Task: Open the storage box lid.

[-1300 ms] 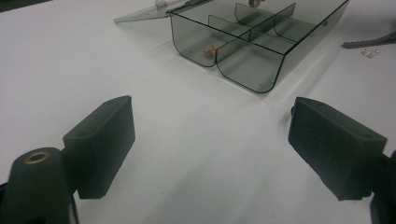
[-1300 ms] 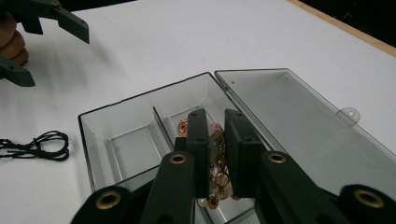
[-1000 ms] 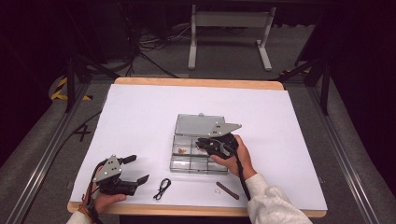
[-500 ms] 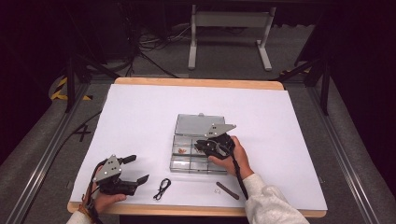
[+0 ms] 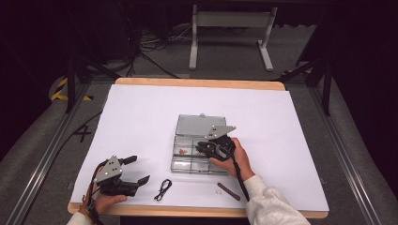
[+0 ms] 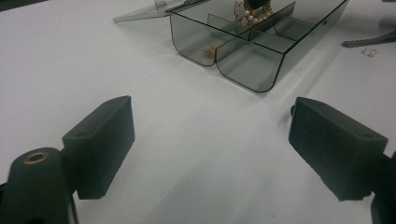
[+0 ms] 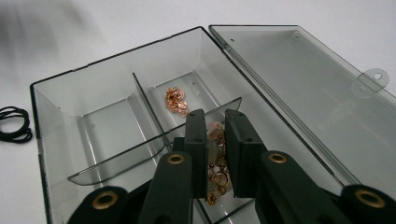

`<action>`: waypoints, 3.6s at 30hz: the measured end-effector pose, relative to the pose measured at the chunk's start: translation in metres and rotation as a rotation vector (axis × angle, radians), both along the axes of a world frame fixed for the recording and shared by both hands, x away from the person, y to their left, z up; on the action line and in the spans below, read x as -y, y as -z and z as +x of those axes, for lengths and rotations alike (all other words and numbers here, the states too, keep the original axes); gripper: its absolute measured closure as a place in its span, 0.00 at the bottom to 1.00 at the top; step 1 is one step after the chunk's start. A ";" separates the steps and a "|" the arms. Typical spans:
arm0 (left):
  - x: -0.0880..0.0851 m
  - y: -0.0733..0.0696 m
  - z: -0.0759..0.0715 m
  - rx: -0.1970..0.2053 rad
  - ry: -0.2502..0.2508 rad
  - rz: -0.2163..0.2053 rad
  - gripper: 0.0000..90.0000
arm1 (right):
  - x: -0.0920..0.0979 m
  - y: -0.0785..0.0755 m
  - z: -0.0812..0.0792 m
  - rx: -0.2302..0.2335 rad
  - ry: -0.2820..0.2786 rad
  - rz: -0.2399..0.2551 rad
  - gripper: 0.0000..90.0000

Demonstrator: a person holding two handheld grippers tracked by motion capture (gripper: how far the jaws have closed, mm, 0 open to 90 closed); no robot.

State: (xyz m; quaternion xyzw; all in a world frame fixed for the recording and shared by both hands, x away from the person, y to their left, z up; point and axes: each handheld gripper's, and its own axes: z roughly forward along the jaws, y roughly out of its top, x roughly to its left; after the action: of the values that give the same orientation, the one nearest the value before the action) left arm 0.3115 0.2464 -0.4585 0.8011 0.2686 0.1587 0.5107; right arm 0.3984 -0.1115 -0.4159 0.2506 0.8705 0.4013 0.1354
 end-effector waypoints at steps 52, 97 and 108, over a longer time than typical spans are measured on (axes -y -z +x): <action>0.003 -0.001 0.002 -0.014 0.003 0.035 0.17 | 0.071 -0.020 -0.110 0.059 -0.042 0.058 0.89; 0.004 0.000 0.001 -0.014 0.009 0.038 0.17 | 0.058 0.021 -0.126 -0.055 -0.071 -0.038 0.96; 0.004 0.000 0.001 -0.012 0.010 0.037 0.17 | 0.060 0.012 -0.127 -0.030 -0.079 -0.004 0.96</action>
State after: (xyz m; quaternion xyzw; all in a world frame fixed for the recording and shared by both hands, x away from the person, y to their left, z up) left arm 0.3129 0.2423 -0.4581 0.8126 0.2646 0.1564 0.4952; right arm 0.2711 -0.1716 -0.4282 0.2219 0.8824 0.4008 0.1069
